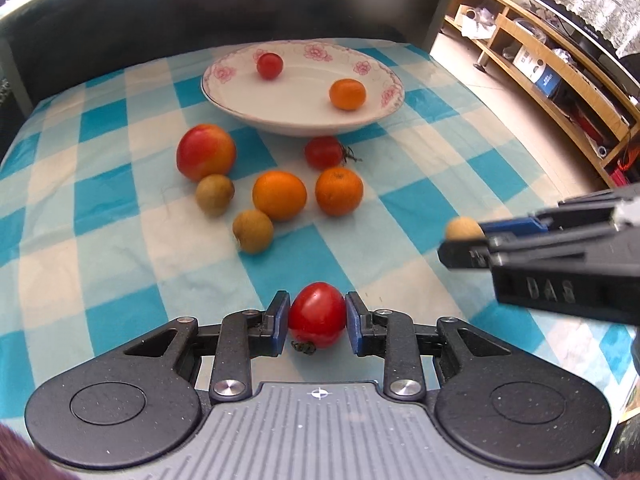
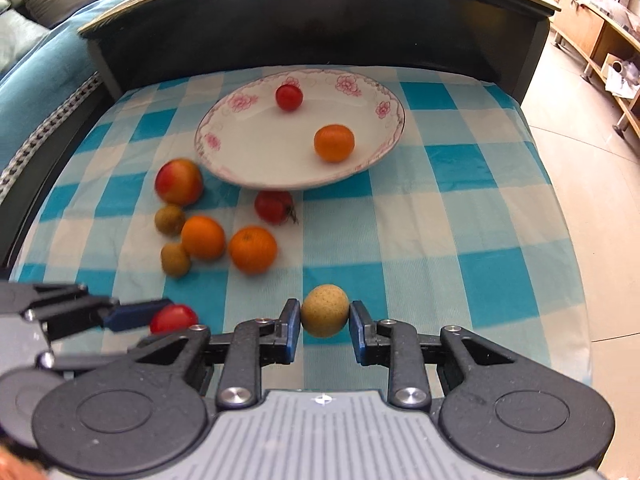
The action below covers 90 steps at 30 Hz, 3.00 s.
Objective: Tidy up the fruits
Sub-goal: 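Grasp a small brown fruit with the right gripper while the left holds the tomato, then carry the red tomato and brown fruit with both grippers toward the bowl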
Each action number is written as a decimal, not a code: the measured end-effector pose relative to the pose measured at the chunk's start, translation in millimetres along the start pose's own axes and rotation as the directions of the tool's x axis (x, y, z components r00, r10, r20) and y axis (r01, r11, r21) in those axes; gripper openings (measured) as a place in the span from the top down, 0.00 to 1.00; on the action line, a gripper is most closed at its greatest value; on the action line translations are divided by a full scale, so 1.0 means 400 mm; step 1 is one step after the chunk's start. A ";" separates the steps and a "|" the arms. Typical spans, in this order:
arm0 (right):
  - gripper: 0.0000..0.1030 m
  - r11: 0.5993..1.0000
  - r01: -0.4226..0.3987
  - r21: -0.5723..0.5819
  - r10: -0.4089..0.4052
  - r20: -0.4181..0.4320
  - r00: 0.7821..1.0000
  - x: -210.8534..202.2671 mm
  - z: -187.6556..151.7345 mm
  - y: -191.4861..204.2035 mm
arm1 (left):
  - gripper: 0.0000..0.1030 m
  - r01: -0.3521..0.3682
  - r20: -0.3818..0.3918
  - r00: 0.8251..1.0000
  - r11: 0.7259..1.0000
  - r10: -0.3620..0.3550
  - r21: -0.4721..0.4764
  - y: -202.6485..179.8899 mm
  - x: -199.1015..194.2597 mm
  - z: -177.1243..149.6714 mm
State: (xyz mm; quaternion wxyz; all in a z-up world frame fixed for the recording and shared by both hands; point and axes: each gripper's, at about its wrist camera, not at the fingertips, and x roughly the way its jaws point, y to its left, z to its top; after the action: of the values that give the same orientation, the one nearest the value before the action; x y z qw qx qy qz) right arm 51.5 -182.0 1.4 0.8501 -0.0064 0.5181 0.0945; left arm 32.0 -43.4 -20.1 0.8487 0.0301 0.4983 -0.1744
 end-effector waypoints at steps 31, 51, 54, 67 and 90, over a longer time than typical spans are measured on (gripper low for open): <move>0.61 0.990 0.004 -0.143 -0.008 -0.029 1.000 -0.009 -0.121 0.024 | 0.44 -0.011 0.035 0.999 0.997 0.009 0.078 0.000 -0.008 -0.042; 0.71 0.993 0.007 -0.120 -0.007 -0.003 1.000 -0.012 -0.122 0.012 | 0.62 -0.038 0.047 0.998 0.993 0.033 0.116 0.008 -0.005 -0.045; 0.71 0.991 0.022 -0.130 -0.023 -0.007 1.000 -0.011 -0.121 0.020 | 0.64 -0.033 0.043 0.999 0.993 0.028 0.116 0.009 -0.006 -0.044; 0.71 0.992 0.026 -0.127 -0.024 0.019 1.000 -0.025 -0.104 0.033 | 0.64 -0.027 0.038 0.999 0.996 0.024 0.089 0.013 -0.007 -0.043; 0.71 0.998 -0.034 -0.046 0.039 0.104 0.994 -0.054 -0.010 0.014 | 0.64 0.026 0.112 0.993 1.000 -0.024 -0.013 0.032 -0.044 0.045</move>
State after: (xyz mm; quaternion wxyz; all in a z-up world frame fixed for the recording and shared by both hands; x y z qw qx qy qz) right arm 37.3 -180.4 19.2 0.8740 -0.0109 0.4703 0.1217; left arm 43.3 -30.9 2.4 0.8732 0.0079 0.4518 -0.1827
